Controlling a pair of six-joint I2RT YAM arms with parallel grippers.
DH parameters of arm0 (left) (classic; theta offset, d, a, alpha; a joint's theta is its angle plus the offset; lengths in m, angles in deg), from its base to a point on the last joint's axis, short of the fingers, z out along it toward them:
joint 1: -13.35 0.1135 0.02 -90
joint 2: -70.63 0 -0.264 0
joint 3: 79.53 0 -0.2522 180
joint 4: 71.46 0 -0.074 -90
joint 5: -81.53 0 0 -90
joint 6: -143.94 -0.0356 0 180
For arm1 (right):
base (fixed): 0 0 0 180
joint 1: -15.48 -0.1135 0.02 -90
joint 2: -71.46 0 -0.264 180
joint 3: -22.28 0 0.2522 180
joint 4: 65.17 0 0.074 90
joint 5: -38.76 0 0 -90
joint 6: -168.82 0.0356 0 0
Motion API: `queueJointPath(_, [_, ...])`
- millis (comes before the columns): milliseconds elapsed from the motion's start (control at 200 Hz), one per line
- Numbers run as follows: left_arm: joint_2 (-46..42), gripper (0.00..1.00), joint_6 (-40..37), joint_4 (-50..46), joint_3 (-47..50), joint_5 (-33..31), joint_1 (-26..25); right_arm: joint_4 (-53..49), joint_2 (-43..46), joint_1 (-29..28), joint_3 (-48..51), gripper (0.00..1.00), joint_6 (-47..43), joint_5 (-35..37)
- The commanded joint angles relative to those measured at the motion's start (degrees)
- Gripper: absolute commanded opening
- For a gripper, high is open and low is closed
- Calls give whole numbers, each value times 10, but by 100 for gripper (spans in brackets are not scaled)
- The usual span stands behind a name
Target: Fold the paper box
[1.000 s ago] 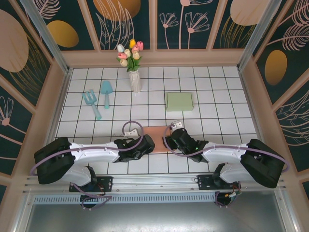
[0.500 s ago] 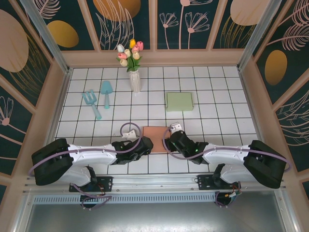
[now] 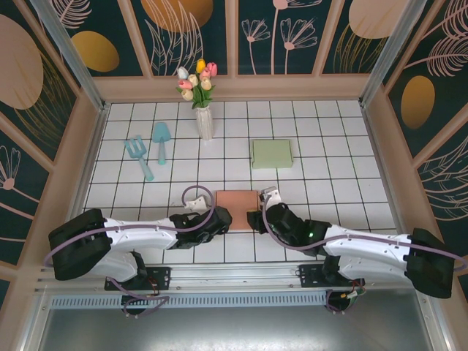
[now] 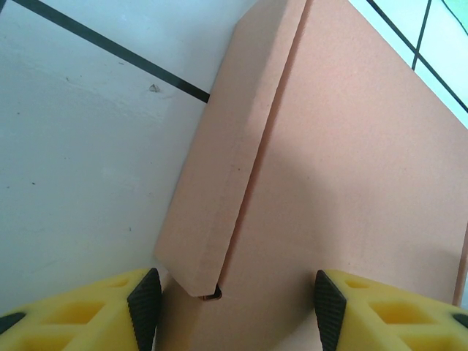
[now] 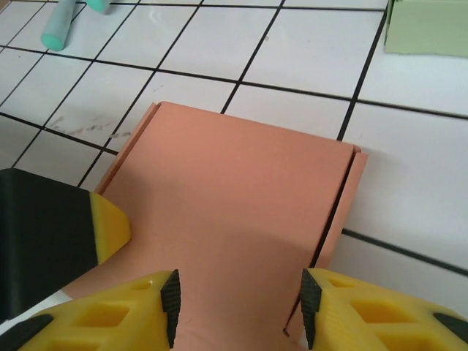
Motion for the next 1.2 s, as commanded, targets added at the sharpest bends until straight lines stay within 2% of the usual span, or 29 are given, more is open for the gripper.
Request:
queueJointPath(0, [11,59,-4,-26,12,-9,0,-38,6,-12,2,48,66,-1])
queueJointPath(215, [9,59,-1,-25,17,-10,0,9,-9,-22,41,46,91,-8])
queueJointPath(440, [6,59,-1,-23,20,-11,0,23,-41,-22,48,48,97,-8])
queueJointPath(661, [6,59,-3,-25,17,-13,0,74,-51,-22,66,45,109,-58])
queueJointPath(946, [7,59,-1,-25,20,-13,0,99,-62,-23,75,41,116,-77])
queueJointPath(1196, [8,59,-3,-23,20,-14,0,108,-62,-25,93,37,116,-40])
